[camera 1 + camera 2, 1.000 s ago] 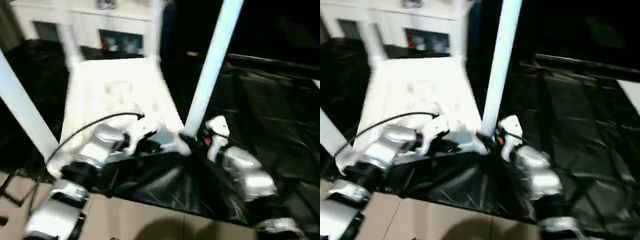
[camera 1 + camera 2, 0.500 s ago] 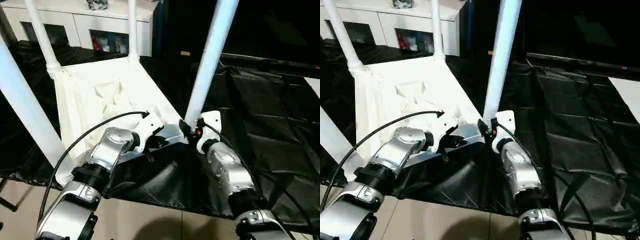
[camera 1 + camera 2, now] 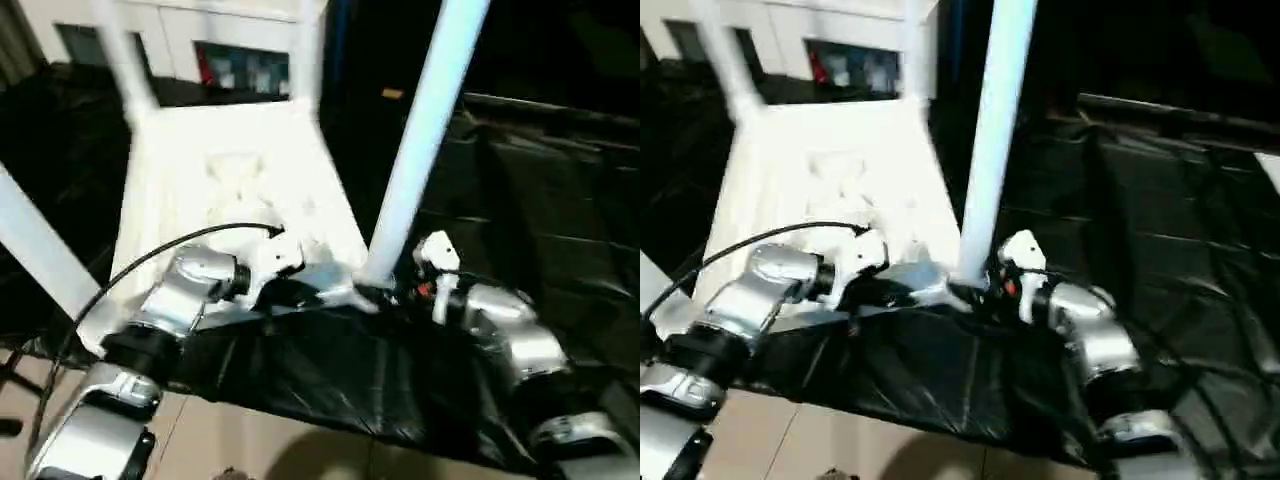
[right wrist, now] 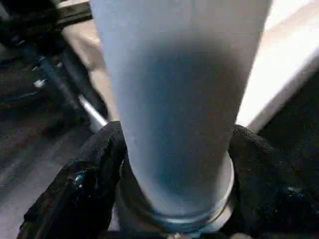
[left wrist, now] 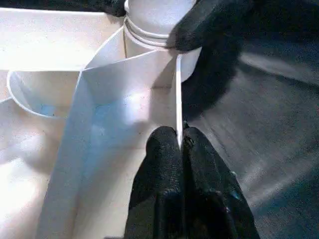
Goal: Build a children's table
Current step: Rotate leg to tighten
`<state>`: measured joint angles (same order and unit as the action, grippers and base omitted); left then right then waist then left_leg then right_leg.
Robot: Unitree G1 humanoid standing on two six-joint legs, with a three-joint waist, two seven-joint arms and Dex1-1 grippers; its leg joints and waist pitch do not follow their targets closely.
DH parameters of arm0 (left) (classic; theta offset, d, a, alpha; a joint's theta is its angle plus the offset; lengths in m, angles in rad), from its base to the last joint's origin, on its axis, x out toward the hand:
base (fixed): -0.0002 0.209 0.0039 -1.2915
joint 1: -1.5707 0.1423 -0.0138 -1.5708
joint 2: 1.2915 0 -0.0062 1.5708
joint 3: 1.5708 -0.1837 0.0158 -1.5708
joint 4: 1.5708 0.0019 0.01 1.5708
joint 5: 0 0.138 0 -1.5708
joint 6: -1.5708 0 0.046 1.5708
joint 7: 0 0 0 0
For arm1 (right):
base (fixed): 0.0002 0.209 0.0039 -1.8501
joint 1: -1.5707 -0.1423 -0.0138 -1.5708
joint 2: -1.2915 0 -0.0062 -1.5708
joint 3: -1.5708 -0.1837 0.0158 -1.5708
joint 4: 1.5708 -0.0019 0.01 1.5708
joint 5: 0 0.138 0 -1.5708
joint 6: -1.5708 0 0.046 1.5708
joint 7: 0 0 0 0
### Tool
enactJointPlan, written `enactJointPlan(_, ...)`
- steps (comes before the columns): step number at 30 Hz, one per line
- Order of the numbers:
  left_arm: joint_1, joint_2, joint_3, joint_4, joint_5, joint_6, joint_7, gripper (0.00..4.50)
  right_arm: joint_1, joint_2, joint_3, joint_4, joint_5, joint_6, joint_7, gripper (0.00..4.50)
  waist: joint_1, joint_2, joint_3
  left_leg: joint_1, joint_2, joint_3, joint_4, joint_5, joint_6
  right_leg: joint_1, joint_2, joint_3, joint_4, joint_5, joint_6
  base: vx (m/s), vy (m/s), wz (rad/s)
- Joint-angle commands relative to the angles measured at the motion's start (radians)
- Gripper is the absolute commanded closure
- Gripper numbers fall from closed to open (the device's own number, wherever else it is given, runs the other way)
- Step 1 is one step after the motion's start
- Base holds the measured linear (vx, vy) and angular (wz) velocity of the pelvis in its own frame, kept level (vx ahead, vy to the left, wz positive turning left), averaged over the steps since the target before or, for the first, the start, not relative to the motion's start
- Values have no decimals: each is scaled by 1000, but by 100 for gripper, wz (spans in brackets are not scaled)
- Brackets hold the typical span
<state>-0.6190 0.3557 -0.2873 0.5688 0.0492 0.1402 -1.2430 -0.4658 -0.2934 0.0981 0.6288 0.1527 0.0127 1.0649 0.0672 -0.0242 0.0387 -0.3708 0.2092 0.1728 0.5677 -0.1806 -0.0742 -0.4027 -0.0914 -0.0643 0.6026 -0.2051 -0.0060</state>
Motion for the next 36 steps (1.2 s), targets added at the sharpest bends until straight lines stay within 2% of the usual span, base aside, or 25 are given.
enactJointPlan(1, 7, -7, -34, -42, -30, -21, -63, 450, 5, -8, 36, 1, -8, 19, 56, 123, 4, 0, -64, 13, 23, 11, -40, -18, 159, 62, -40, 33, -29, 199, -326, 0, 0, 0)
enactJointPlan(3, 7, 8, -46, -41, -26, -36, -87, 450, -1, -20, 47, -8, 3, 38, 105, 140, 8, 0, -59, 15, 26, 11, -46, -84, 125, 59, -42, 34, -38, 84, -308, 0, 0, 0)
enactJointPlan(5, 6, 22, -54, -35, -25, -52, -107, 450, -5, -29, 60, -15, 8, 54, 149, 157, 9, 1, -56, 16, 27, 11, -48, -118, 107, 58, -42, 35, -42, 35, -299, 0, 0, 0)
enactJointPlan(6, 7, 29, -55, -32, -26, -57, -118, 450, -6, -31, 69, -16, 6, 55, 164, 157, 12, 1, -53, 18, 29, 12, -52, -158, 76, 54, -44, 37, -47, -27, -281, 0, 0, 0)
enactJointPlan(9, 1, 46, -50, -13, -22, -76, -144, 450, -6, -29, 87, -33, 14, 67, 194, 182, 18, -3, -51, 19, 28, 12, -55, -183, 47, 51, -45, 40, -52, -86, -256, 0, 0, 0)
enactJointPlan(13, -8, 50, -41, 10, -22, -82, -128, 450, 10, -18, 93, -45, 13, 66, 193, 188, 19, -2, -53, 17, 25, 12, -55, -174, 32, 52, -44, 40, -50, -73, -248, 0, 0, 0)
enactJointPlan(17, 3, 34, -38, 9, -20, -85, -85, 450, 39, -2, 80, -63, 11, 63, 143, 188, 19, -2, -56, 16, 24, 11, -53, -141, 40, 54, -43, 39, -44, -20, -253, 0, 0, 0)
enactJointPlan(20, 8, 9, -28, 9, -12, -78, -24, 450, 69, 9, 72, -87, 7, 62, 94, 189, 19, -3, -54, 16, 24, 10, -54, -149, 39, 53, -45, 40, -46, -26, -250, 0, 0, 0)
enactJointPlan(21, 10, -8, -24, 9, -6, -59, 13, 450, 84, 20, 64, -87, 3, 51, 58, 189, 17, -5, -53, 15, 23, 9, -57, -183, 29, 53, -46, 40, -52, -87, -240, 0, 0, 0)
enactJointPlan(22, 11, -40, -14, 12, 3, -32, 81, 450, 100, 42, 46, -75, -9, 33, -18, 189, 19, -3, -51, 18, 25, 9, -59, -194, 24, 50, -47, 41, -56, -110, -235, 0, 0, 0)
enactJointPlan(23, 12, -44, -13, 13, 4, -29, 88, 450, 102, 45, 43, -73, -11, 31, -29, 189, 18, -2, -45, 26, 27, 11, -62, -238, 10, 41, -48, 44, -66, -166, -228, 0, 0, 0)
enactJointPlan(24, 14, -63, -9, 12, 6, -14, 120, 450, 106, 62, 28, -58, -16, 27, -83, 189, 15, -7, -46, 21, 24, 7, -64, -259, 0, 48, -50, 43, -68, -228, -211, 0, 0, 0)
enactJointPlan(25, 16, -85, -7, 14, 8, -2, 153, 450, 110, 81, 10, -42, -20, 23, -141, 189, 14, -8, -45, 17, 23, 5, -67, -259, -4, 50, -50, 43, -71, -252, -197, 0, 0, 0)
enactJointPlan(26, 17, -103, -6, 14, 11, 9, 183, 450, 112, 98, -3, -30, -22, 18, -184, 189, 14, -5, -45, 20, 24, 4, -69, -271, -13, 44, -51, 44, -77, -289, -179, 0, 0, 0)
enactJointPlan(27, 20, -135, -9, 15, 19, 26, 229, 450, 112, 128, -25, -7, -26, 10, -266, 189, 11, -6, -44, 17, 22, 0, -71, -283, -19, 45, -50, 42, -79, -316, -166, 0, 0, 0)
enactJointPlan(29, 21, -164, -14, 18, 31, 36, 272, 450, 110, 162, -45, 12, -30, 1, -348, 189, 3, -9, -41, 15, 19, -1, -74, -305, -24, 42, -48, 43, -86, -367, -143, 0, 0, 0)
enactJointPlan(30, 22, -200, -24, 22, 44, 48, 319, 450, 105, 205, -73, 36, -35, -5, -461, 189, -1, -8, -40, 18, 17, -3, -74, -325, -24, 39, -47, 44, -90, -396, -132, 0, 0, 0)
enactJointPlan(32, 23, -210, -28, 23, 48, 52, 330, 450, 103, 218, -81, 42, -37, -4, -496, 189, -7, -9, -38, 22, 15, -4, -74, -353, -21, 33, -47, 46, -97, -445, -118, 0, 0, 0)
enactJointPlan(33, 23, -216, -31, 24, 51, 53, 337, 450, 101, 226, -84, 47, -38, -7, -513, 189, -10, -8, -37, 22, 14, -6, -75, -366, -16, 33, -48, 46, -100, -469, -111, 0, 0, 0)
enactJointPlan(34, 23, -236, -41, 28, 61, 55, 358, 450, 92, 251, -94, 64, -43, -16, -573, 189, -15, 4, -36, 25, 14, -6, -76, -383, -22, 28, -45, 47, -105, -472, -108, 0, 0, 0)
enactJointPlan(36, 18, -287, -59, 40, 87, 62, 419, 450, 61, 323, -110, 104, -54, -35, -713, 189, -21, 6, -36, 23, 12, -9, -79, -404, -32, 27, -44, 46, -105, -483, -102, 0, 0, 0)
